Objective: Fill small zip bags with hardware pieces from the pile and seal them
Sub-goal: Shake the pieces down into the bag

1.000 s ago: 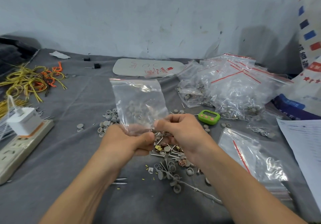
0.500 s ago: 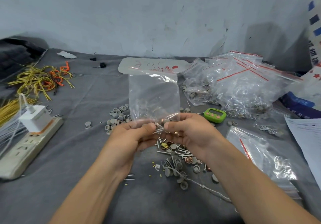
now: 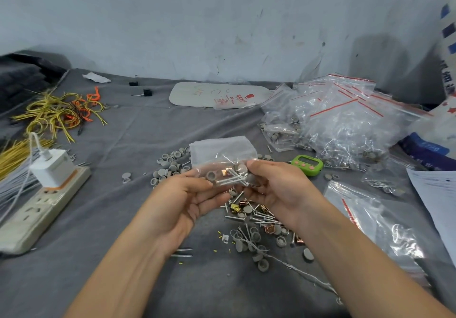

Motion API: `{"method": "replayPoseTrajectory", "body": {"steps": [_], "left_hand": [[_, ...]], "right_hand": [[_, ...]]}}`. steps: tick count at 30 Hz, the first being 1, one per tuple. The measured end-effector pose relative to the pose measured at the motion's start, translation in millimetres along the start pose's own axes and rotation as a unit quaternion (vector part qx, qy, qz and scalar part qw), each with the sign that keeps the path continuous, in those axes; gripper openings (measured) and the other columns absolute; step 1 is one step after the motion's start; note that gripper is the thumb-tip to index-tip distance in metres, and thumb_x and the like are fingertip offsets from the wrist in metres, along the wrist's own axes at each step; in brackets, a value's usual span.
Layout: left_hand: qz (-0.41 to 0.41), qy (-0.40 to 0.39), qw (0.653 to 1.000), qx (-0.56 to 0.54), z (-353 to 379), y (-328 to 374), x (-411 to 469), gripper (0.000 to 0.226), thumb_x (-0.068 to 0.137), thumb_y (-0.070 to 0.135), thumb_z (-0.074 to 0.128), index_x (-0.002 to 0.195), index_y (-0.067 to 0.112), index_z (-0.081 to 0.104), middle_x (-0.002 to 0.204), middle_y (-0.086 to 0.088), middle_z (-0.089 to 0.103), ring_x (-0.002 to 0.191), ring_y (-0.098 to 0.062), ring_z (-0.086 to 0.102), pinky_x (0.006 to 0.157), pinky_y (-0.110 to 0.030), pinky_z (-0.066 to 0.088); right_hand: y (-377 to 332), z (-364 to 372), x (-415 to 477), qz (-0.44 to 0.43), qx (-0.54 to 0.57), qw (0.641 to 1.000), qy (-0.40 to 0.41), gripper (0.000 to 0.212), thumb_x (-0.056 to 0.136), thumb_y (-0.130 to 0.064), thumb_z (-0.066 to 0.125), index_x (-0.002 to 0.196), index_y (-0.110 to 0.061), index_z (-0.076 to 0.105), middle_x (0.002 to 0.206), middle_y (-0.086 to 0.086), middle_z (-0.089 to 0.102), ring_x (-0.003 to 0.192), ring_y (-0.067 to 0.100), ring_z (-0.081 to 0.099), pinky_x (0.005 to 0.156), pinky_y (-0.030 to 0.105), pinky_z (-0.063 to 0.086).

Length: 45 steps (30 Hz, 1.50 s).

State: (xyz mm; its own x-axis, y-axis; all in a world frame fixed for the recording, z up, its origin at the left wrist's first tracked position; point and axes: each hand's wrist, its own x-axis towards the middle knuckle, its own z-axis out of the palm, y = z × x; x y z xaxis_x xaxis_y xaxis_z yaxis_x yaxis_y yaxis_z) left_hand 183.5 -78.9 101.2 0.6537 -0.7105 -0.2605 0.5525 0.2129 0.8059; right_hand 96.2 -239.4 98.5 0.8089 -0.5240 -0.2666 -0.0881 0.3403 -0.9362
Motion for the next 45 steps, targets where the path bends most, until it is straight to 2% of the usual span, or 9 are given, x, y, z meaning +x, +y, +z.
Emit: {"method": "replayPoseTrajectory", "body": {"steps": [7, 11, 14, 17, 23, 27, 34, 38, 45], "left_hand": [[0.055, 0.025, 0.998, 0.034, -0.9, -3.0, 0.1, 0.034, 0.101, 0.014, 0.045, 0.121, -0.001, 0.068, 0.117, -0.018, 0.073, 0.112, -0.03, 0.07, 0.096, -0.04, 0.057], [0.043, -0.161, 0.975, 0.148, 2.3, -4.1, -8.7, 0.071, 0.096, 0.059, 0.031, 0.134, 0.008, 0.063, 0.136, -0.004, 0.066, 0.133, -0.015, 0.056, 0.113, -0.031, 0.036], [0.102, -0.077, 0.99, 0.063, 6.6, 0.3, -9.8, 0.06, 0.095, 0.051, 0.042, 0.112, 0.005, 0.077, 0.12, -0.011, 0.073, 0.118, -0.017, 0.067, 0.109, -0.038, 0.041], [0.188, 0.079, 0.953, 0.225, 5.8, -0.5, -6.0, 0.024, 0.096, 0.018, 0.062, 0.118, 0.018, 0.072, 0.114, 0.003, 0.076, 0.11, -0.007, 0.069, 0.099, -0.026, 0.048], [0.111, 0.032, 0.972, 0.206, 10.4, -23.5, 3.8, 0.022, 0.092, 0.002, 0.066, 0.114, 0.005, 0.071, 0.101, -0.01, 0.078, 0.091, -0.023, 0.076, 0.074, -0.028, 0.061], [0.16, 0.163, 0.881, 0.414, 9.2, -37.3, 18.5, 0.013, 0.09, 0.008, 0.074, 0.084, 0.018, 0.079, 0.071, -0.001, 0.076, 0.065, -0.019, 0.075, 0.068, -0.036, 0.063], [0.147, 0.143, 0.933, 0.295, 30.7, -46.2, 5.9, 0.032, 0.1, 0.015, 0.059, 0.075, 0.015, 0.079, 0.067, -0.011, 0.074, 0.055, -0.03, 0.073, 0.041, -0.029, 0.054], [0.231, 0.14, 0.815, 0.512, 41.0, -49.7, -11.5, 0.043, 0.096, 0.03, 0.061, 0.06, 0.008, 0.058, 0.04, -0.007, 0.053, 0.038, -0.017, 0.059, 0.041, -0.027, 0.042], [0.137, 0.014, 0.919, 0.371, 87.2, -74.9, -10.8, 0.048, 0.099, 0.032, 0.062, 0.059, 0.004, 0.065, 0.043, 0.0, 0.042, 0.032, -0.012, 0.04, 0.039, -0.019, 0.034]], "right_hand": [[3.3, 9.3, -5.9, -0.01, -0.012, 1.0, 0.013, 0.03, 0.104, -0.035, 0.057, 0.105, -0.009, 0.072, 0.102, 0.007, 0.079, 0.086, 0.018, 0.073, 0.09, 0.042, 0.059], [3.2, 16.2, -13.7, 0.032, 0.071, 0.991, -0.107, 0.047, 0.1, -0.05, 0.051, 0.118, -0.011, 0.073, 0.107, 0.007, 0.071, 0.092, 0.02, 0.064, 0.092, 0.039, 0.052], [-2.8, 10.6, -10.3, 0.029, 0.115, 0.981, -0.154, 0.041, 0.09, -0.039, 0.061, 0.115, -0.009, 0.074, 0.12, 0.015, 0.068, 0.107, 0.031, 0.062, 0.102, 0.044, 0.053], [-3.0, 5.9, -6.6, 0.04, 0.138, 0.979, -0.147, 0.042, 0.085, -0.034, 0.059, 0.107, -0.003, 0.077, 0.118, 0.021, 0.072, 0.095, 0.032, 0.072, 0.09, 0.043, 0.06], [-5.1, -1.1, -13.3, 0.078, 0.039, 0.991, -0.097, 0.054, 0.095, -0.054, 0.057, 0.112, -0.006, 0.076, 0.099, 0.015, 0.076, 0.075, 0.029, 0.07, 0.065, 0.039, 0.061], [-16.2, -15.2, -23.1, -0.01, -0.139, 0.99, 0.025, 0.022, 0.103, -0.04, 0.059, 0.099, -0.026, 0.075, 0.108, 0.008, 0.078, 0.084, 0.025, 0.074, 0.077, 0.044, 0.064], [-32.2, -39.3, -54.4, 0.027, -0.054, 0.998, 0.029, 0.065, 0.101, -0.066, 0.039, 0.115, -0.011, 0.07, 0.107, 0.014, 0.078, 0.104, 0.034, 0.074, 0.086, 0.054, 0.062], [-16.2, -49.8, -97.0, -0.066, -0.128, 0.989, -0.033, 0.062, 0.082, -0.081, 0.058, 0.125, -0.038, 0.066, 0.124, -0.008, 0.073, 0.117, 0.015, 0.069, 0.097, 0.048, 0.058], [-15.8, -90.9, -115.1, -0.152, -0.244, 0.943, 0.168, 0.035, 0.09, -0.007, 0.06, 0.093, -0.039, 0.073, 0.079, -0.009, 0.078, 0.072, 0.013, 0.073, 0.078, 0.042, 0.061]]}}
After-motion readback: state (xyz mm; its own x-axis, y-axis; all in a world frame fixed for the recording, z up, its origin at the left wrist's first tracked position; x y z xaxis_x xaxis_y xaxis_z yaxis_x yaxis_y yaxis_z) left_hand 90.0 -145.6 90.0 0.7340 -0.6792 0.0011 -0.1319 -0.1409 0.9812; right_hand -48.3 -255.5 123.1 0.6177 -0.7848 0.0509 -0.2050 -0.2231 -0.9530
